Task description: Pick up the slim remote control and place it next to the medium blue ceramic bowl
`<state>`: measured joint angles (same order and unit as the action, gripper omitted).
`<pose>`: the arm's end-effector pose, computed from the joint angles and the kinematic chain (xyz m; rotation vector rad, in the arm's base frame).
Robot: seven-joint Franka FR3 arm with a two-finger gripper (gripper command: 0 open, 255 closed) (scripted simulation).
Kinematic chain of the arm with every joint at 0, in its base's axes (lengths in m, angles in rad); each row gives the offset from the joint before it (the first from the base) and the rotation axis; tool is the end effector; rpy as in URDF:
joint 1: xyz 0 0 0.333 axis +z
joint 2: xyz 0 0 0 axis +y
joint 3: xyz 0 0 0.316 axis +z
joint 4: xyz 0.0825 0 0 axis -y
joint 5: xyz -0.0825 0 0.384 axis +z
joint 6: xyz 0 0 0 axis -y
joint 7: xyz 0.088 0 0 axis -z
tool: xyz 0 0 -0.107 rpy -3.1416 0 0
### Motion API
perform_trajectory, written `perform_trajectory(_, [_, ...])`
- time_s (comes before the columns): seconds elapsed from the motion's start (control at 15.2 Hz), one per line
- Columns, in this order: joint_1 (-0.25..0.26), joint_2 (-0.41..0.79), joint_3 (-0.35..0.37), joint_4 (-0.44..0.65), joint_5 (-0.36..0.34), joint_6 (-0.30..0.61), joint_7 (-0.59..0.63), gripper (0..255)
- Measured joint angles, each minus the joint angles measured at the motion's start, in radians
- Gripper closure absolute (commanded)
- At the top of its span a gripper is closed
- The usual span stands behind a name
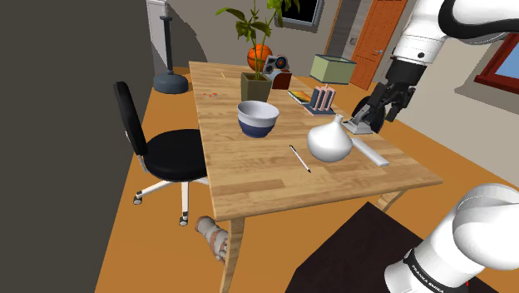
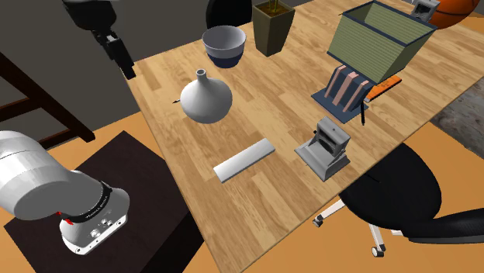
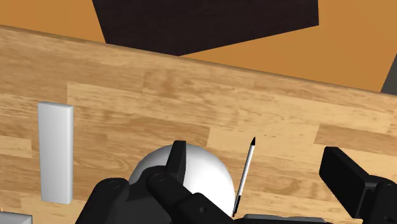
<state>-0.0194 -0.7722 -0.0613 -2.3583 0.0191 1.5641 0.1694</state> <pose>0.3085 -0.0283 0.5842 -3.0600 0.3571 0.0404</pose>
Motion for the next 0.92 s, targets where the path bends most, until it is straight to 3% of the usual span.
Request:
perform_trajectory(0.33, [-0.021,0.015,-0.053,-0.051,-0.041,0.066,-0.061,0])
perform_trajectory(0.92, [-0.079,0.140,-0.223,-0.110,-0.150,0.260,-0.241,0])
